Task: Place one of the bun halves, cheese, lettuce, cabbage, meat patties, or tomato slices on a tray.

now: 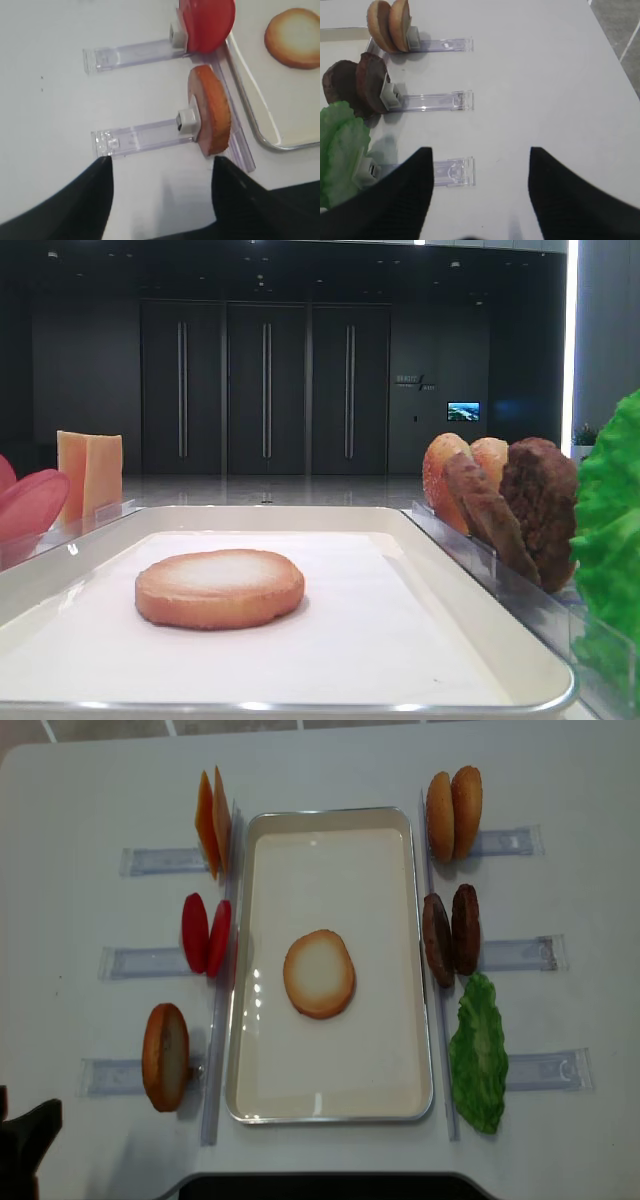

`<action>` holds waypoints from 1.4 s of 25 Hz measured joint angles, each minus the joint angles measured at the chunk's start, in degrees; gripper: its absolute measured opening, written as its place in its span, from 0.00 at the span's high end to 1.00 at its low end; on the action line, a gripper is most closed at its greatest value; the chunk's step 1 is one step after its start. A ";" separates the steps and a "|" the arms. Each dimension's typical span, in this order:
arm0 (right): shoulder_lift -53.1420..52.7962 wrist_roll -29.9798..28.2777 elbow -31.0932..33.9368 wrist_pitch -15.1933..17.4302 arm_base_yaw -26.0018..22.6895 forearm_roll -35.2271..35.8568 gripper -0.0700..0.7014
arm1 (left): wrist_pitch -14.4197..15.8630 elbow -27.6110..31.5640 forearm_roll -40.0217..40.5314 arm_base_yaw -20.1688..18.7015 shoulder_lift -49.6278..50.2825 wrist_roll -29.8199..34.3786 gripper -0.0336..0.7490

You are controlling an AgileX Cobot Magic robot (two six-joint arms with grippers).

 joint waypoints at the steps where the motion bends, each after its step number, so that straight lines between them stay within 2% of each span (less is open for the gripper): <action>1: 0.00 0.00 0.00 0.00 0.00 0.00 0.39 | 0.00 0.00 -0.11 0.00 -1.41 0.13 0.36; 7: 0.00 0.00 0.00 0.00 0.00 0.00 0.39 | 0.06 0.00 -0.49 0.00 -11.01 0.78 0.36; 22: 0.00 0.00 0.00 0.00 0.00 0.00 0.39 | 0.06 0.00 -1.65 0.22 -11.36 1.92 0.36; 24: 0.00 0.00 0.00 0.00 0.00 0.00 0.39 | 0.06 0.00 -1.71 1.77 -11.36 1.97 0.36; 28: 0.00 0.00 0.00 0.00 0.00 0.00 0.39 | 0.06 0.00 -1.75 7.30 -11.36 1.97 0.36; 35: 0.00 0.00 0.00 0.00 0.00 0.00 0.39 | 0.10 0.00 -1.75 7.86 -11.36 1.97 0.36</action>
